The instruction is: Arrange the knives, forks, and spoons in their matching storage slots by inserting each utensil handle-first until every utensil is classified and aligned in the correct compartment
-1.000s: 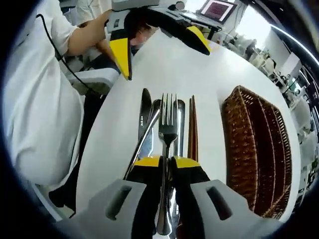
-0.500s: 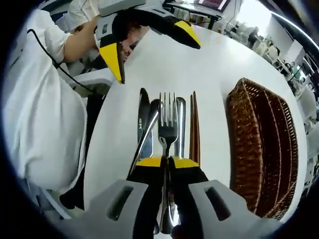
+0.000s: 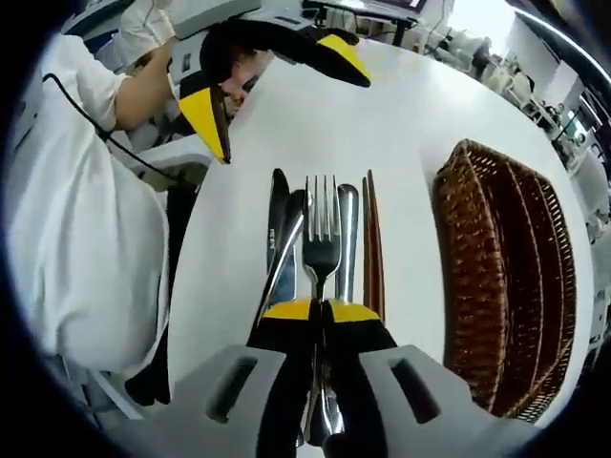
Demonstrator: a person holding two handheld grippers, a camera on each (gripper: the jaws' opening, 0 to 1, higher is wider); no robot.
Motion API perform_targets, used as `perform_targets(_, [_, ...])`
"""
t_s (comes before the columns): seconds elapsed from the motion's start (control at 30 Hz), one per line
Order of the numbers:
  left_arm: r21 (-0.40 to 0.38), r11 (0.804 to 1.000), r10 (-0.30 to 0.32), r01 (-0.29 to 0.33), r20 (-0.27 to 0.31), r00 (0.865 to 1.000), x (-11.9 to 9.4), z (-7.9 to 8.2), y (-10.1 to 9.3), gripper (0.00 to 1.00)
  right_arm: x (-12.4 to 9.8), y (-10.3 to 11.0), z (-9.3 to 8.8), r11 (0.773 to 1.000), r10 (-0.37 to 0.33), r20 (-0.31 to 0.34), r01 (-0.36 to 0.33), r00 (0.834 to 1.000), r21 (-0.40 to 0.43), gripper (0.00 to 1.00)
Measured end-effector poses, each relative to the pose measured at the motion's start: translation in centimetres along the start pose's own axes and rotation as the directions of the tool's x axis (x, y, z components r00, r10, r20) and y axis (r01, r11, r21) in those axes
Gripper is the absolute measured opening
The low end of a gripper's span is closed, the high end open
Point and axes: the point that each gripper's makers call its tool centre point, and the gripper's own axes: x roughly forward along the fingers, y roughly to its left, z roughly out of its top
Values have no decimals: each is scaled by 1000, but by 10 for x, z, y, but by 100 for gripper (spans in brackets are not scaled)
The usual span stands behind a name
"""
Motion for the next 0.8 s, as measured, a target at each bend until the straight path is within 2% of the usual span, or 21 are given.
perform_targets(0.53, [-14,1000,6,-5,7,1000,-1,-1,-3,61,-16,-6,8,1000,-20,-20,21,1000,8,2])
perform_targets(0.8, [-19,1000,0,0,10,1000,0,-3,-5,61,-26,-11,10,999,-47,-64,47,997,-2,1])
